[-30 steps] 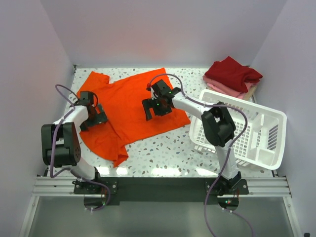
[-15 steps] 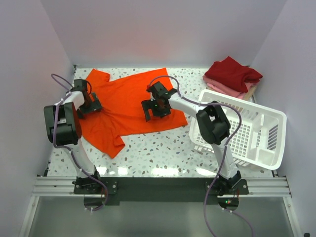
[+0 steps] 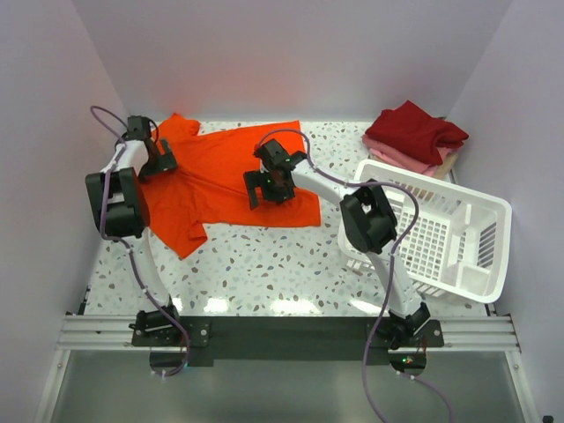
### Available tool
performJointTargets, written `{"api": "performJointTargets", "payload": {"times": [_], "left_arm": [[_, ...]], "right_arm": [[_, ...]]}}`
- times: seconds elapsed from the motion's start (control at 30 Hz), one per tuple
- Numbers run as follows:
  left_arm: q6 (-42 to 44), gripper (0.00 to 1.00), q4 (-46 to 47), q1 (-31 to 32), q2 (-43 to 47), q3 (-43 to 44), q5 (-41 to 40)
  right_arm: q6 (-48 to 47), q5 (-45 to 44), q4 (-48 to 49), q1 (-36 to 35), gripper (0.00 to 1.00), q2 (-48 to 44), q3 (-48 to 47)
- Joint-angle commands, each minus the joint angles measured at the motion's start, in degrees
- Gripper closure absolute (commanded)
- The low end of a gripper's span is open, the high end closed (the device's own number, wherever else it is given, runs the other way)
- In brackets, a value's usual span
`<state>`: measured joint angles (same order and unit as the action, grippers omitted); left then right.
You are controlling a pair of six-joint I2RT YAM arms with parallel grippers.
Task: Fold and stack the t-shirts
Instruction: Flatten the tshirt out
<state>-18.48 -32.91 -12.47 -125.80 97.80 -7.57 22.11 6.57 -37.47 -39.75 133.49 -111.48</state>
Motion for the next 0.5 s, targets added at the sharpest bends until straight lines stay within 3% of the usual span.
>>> {"api": "performJointTargets", "payload": {"times": [0.0,0.17,0.27,0.47], "left_arm": [[2.8,0.0,0.6,-0.4,4.1,3.7,2.2],[3.5,0.0,0.8,1.5,16.5,0.5,1.1],[0.7,0.0,-0.6,3.2,25.8,-6.4,-1.6],[-10.1,0.0,-2.4,6.5,46.4,-31.8,-5.3]], "right_arm": [[0.6,-0.5,-3.7,-0.4,0.04,0.6,-4.5],[-1.7,-1.2,-4.3,-0.2,0.02,-2.0,-7.3],[-2.7,-2.2,-5.0,-0.2,0.02,-4.1,-7.8],[-2.6,-2.1,-3.6,0.5,0.02,-11.5,-0.1]]}}
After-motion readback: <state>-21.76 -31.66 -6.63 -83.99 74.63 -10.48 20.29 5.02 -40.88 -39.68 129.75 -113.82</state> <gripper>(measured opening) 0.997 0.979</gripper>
